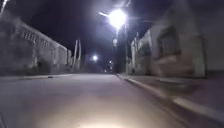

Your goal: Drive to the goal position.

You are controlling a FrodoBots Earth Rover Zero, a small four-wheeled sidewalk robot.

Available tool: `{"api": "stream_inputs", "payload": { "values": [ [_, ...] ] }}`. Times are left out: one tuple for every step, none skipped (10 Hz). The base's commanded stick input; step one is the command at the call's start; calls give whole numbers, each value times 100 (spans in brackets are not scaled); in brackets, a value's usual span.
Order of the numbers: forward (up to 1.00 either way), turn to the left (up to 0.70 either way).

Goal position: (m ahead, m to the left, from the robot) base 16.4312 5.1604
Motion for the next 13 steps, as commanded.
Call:
{"api": "stream_inputs", "payload": {
  "values": [
    [70, 0],
    [70, 0],
    [70, 0],
    [70, 0],
    [70, 0],
    [70, 0],
    [70, 0],
    [70, 0],
    [70, 0],
    [70, 0],
    [70, 0],
    [70, 0],
    [70, 0]
  ]
}}
